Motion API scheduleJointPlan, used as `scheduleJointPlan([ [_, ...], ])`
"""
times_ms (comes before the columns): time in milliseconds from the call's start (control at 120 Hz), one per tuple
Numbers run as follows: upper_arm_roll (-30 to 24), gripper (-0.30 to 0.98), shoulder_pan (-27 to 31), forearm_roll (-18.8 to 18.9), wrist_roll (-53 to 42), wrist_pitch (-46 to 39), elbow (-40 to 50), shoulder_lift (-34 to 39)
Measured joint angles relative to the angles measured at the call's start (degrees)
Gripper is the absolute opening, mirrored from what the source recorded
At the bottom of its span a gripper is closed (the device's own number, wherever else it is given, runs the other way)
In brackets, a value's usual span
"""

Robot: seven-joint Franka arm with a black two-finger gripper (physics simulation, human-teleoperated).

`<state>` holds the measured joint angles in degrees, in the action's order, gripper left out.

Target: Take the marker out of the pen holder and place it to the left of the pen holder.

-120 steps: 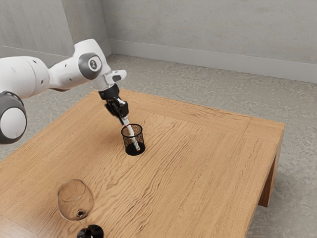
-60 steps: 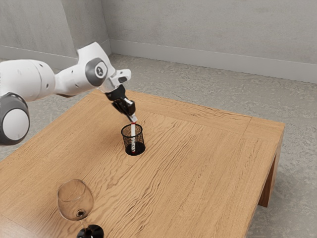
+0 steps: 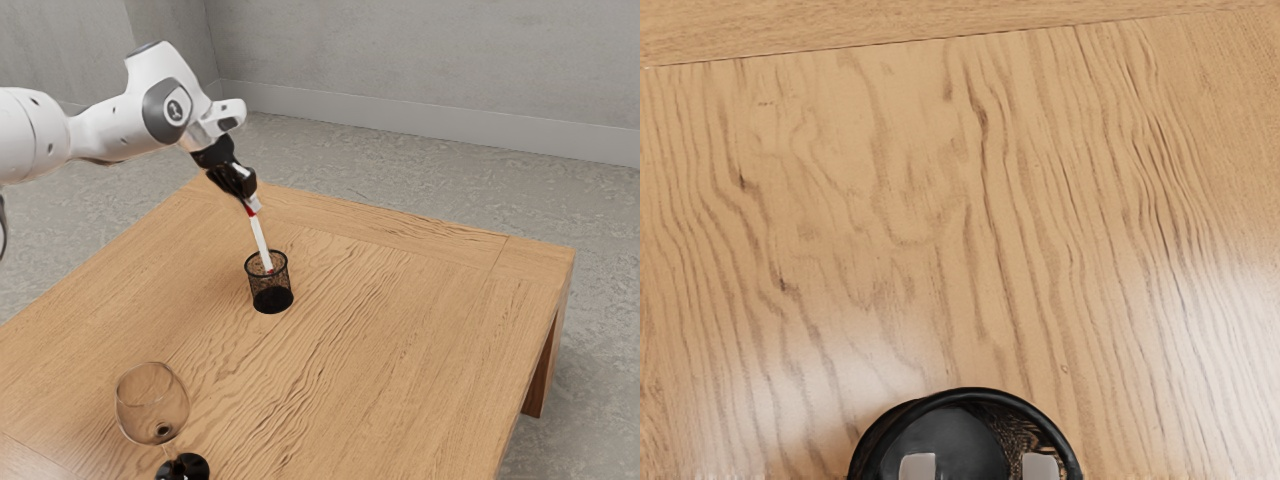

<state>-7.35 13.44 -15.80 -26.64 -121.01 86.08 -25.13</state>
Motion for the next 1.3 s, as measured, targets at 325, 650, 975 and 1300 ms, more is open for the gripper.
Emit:
scheduleJointPlan([
  [325,-0.05,-0.10,4.49,2.76,0.82,0.86,14.33,14.94],
  [650,0.81,-0.10,9.22,9.44,1.19,8.19,14.62,10.22],
  [975,0.77,0.47,10.48,10.56,0.21,13.02,14.44,9.39],
  [1300,-18.22,0.64,8.55,21.18,-0.57,16.07,3.19,15.00],
])
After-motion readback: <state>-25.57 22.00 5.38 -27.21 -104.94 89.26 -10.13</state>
